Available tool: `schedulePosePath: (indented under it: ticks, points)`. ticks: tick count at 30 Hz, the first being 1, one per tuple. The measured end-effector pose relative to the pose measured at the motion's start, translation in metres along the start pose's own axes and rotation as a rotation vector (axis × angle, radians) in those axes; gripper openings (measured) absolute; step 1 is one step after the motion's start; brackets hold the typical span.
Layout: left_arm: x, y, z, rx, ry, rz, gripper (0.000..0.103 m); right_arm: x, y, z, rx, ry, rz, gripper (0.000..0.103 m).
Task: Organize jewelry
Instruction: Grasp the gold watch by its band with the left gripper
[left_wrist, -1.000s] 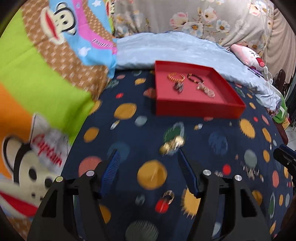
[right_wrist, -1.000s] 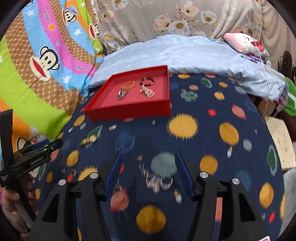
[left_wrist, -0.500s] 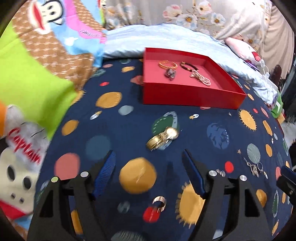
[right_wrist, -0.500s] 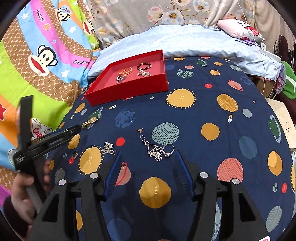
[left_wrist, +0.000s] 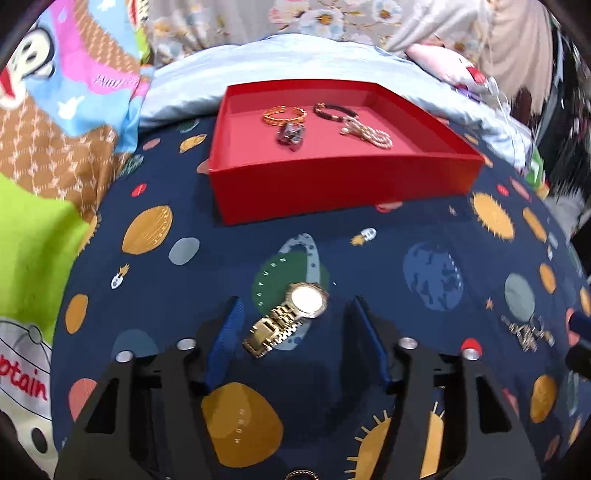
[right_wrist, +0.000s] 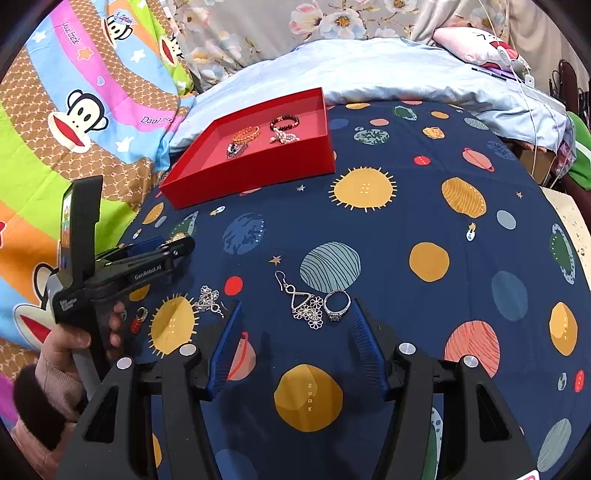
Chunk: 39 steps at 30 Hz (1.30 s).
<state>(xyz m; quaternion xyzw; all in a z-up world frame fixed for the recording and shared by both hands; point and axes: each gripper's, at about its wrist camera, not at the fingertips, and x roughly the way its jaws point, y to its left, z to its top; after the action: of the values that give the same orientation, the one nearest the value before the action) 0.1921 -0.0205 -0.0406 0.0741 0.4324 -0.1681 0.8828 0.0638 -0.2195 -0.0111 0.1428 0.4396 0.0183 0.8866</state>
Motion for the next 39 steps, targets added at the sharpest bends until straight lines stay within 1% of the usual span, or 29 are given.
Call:
schedulePosePath:
  ticks: [2, 3, 5, 6, 7, 12, 23, 26, 28, 31, 32, 33, 34, 35, 36, 39]
  points:
    - [-0.001, -0.004, -0.001, 0.007, 0.001, -0.001, 0.041, 0.002, -0.001, -0.001, 0.003, 0.006, -0.001, 0.058]
    - [-0.002, -0.005, -0.001, 0.003, 0.004, -0.008, 0.037, 0.003, -0.001, -0.001, 0.005, 0.01, 0.001, 0.058]
    - [-0.003, -0.008, -0.001, -0.003, 0.012, -0.014, 0.019, 0.003, 0.0, -0.002, 0.005, 0.012, 0.003, 0.058]
    - [-0.003, -0.008, 0.0, -0.008, 0.016, -0.017, 0.014, 0.003, 0.0, -0.002, 0.004, 0.011, 0.005, 0.058]
    - [-0.004, -0.008, 0.0, -0.019, 0.02, -0.029, 0.011, 0.003, 0.001, -0.003, 0.002, 0.011, 0.005, 0.058]
    - [-0.006, -0.008, -0.001, -0.061, 0.027, -0.044, 0.011, 0.001, 0.001, -0.004, -0.003, 0.011, 0.004, 0.058]
    - [-0.039, -0.014, -0.009, -0.081, -0.013, -0.081, 0.011, -0.002, -0.005, -0.006, 0.007, 0.009, 0.002, 0.058]
    - [-0.045, -0.016, -0.014, -0.086, -0.012, -0.092, 0.011, 0.001, -0.009, -0.007, 0.013, 0.016, -0.003, 0.058]
    - [-0.045, -0.018, -0.017, -0.082, -0.01, -0.079, 0.011, 0.003, -0.011, -0.008, 0.018, 0.02, -0.006, 0.058]
    - [-0.041, -0.019, -0.02, -0.075, -0.009, -0.071, 0.012, 0.003, -0.011, -0.008, 0.018, 0.02, -0.004, 0.058]
    - [-0.04, -0.019, -0.021, -0.08, -0.011, -0.065, 0.023, 0.003, -0.011, -0.008, 0.016, 0.018, -0.005, 0.058]
    - [-0.039, -0.019, -0.02, -0.087, -0.009, -0.04, 0.033, 0.003, -0.01, -0.008, 0.015, 0.018, -0.004, 0.058]
    - [-0.038, -0.018, -0.019, -0.092, -0.017, -0.015, 0.051, 0.004, -0.011, -0.007, 0.014, 0.018, -0.002, 0.058]
    - [-0.038, -0.018, -0.019, -0.091, -0.025, -0.001, 0.057, 0.004, -0.01, -0.007, 0.013, 0.017, -0.001, 0.058]
    - [-0.037, -0.019, -0.017, -0.083, -0.03, 0.012, 0.057, 0.004, -0.009, -0.007, 0.013, 0.017, -0.001, 0.058]
    - [-0.029, -0.023, -0.013, -0.055, -0.015, 0.021, 0.057, 0.005, -0.008, -0.006, 0.012, 0.018, 0.002, 0.058]
